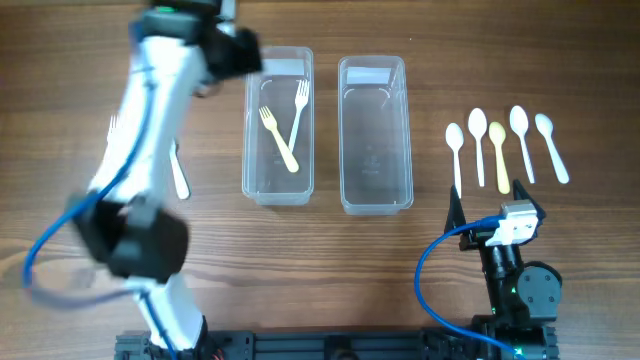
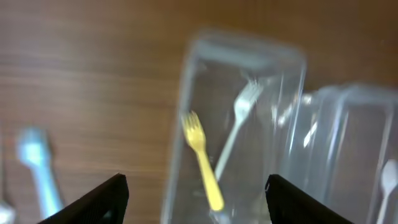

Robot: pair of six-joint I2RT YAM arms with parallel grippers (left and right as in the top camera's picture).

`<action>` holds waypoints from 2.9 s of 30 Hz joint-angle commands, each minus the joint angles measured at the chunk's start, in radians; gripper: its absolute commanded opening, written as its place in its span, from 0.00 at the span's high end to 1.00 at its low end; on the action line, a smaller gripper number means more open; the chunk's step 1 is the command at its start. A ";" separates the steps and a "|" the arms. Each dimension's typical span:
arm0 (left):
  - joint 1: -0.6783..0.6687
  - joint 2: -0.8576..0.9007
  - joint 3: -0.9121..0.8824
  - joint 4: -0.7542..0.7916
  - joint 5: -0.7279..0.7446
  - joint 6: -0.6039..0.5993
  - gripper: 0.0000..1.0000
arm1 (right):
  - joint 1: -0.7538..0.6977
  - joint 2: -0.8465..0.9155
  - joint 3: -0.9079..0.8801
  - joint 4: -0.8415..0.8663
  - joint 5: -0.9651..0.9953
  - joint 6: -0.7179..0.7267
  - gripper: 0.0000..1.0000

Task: Pack container
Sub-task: 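Move the yellow fork into the left container and release it, then grasp the light blue fork with the left gripper, then place the light blue fork into the left container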

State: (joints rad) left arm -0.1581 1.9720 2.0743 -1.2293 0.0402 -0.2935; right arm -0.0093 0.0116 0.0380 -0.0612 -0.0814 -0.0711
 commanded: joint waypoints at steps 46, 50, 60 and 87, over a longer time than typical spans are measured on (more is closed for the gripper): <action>0.314 0.026 -0.877 0.560 -0.029 0.107 0.49 | 0.002 -0.008 -0.005 0.006 0.010 0.019 0.00; 0.314 0.014 -0.873 0.547 -0.010 0.107 0.88 | 0.002 -0.008 -0.005 0.006 0.010 0.019 0.00; 0.314 -0.077 -0.692 0.424 -0.011 0.107 0.96 | 0.002 -0.008 -0.005 0.006 0.010 0.019 0.00; -0.127 0.035 -0.364 0.216 0.075 0.039 0.80 | 0.002 -0.008 -0.005 0.006 0.010 0.018 0.00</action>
State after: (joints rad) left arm -0.2882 1.9629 1.7302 -1.0149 0.1036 -0.2462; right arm -0.0093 0.0116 0.0380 -0.0612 -0.0814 -0.0708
